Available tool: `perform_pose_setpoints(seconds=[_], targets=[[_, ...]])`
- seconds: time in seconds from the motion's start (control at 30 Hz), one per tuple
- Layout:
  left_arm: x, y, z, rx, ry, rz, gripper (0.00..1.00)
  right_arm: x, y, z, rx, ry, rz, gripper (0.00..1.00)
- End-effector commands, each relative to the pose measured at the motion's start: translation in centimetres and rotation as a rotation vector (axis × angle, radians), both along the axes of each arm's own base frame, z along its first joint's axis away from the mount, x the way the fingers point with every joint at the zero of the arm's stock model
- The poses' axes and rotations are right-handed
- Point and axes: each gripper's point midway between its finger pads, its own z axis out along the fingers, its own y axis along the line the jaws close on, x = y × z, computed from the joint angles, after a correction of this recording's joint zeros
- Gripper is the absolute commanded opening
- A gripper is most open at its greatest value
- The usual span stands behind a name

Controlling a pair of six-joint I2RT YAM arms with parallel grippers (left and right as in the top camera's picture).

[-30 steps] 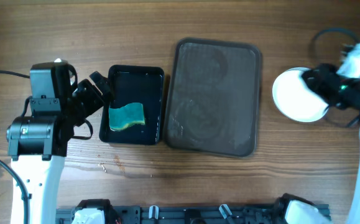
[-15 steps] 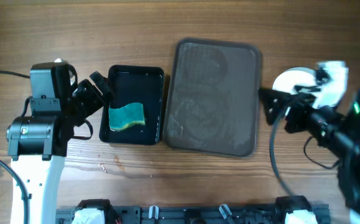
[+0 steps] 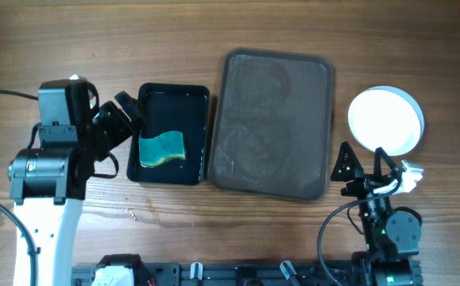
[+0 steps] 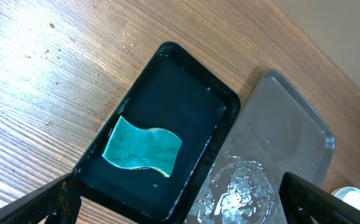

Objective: Clean dirty plates on tray and stack at the side

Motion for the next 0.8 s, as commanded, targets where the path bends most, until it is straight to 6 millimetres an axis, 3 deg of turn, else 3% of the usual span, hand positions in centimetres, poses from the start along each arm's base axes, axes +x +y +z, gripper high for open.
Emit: perform_pose_setpoints(seconds=[0.0,0.53,0.6,0.67,0.7,0.77], targets=[[0.1,0.0,0.7,-0.004,-0.021,-0.003,1.00,0.1,-0.4,0.4,0.053,-0.041,-0.026,1.00],[0.0,0.0,0.3,-0.004,-0.010,-0.003,1.00,0.1,-0.4,0.3,0.064,-0.035,-0.026,0.99],[-0.5,-0.3,-1.0,-0.003,0.020,-0.016,1.00,0.1,-0.4,0.3,0.064,-0.036,-0.026,0.99],[-2.4,-0.6,-1.7,0.010,0.006,-0.030,1.00,0.1,-0.4,0.3,0.064,-0.036,-0.026,1.00],[-3.2,0.5,-1.5,0.066,-0.051,0.004,1.00,0.1,-0.4,0.3,0.063,-0.036,-0.026,1.00],[-2.6,0.1,0.9,0.085,-0.323,-0.041,1.00,0.1,-0.4,0.3,0.064,-0.035,-0.026,1.00]])
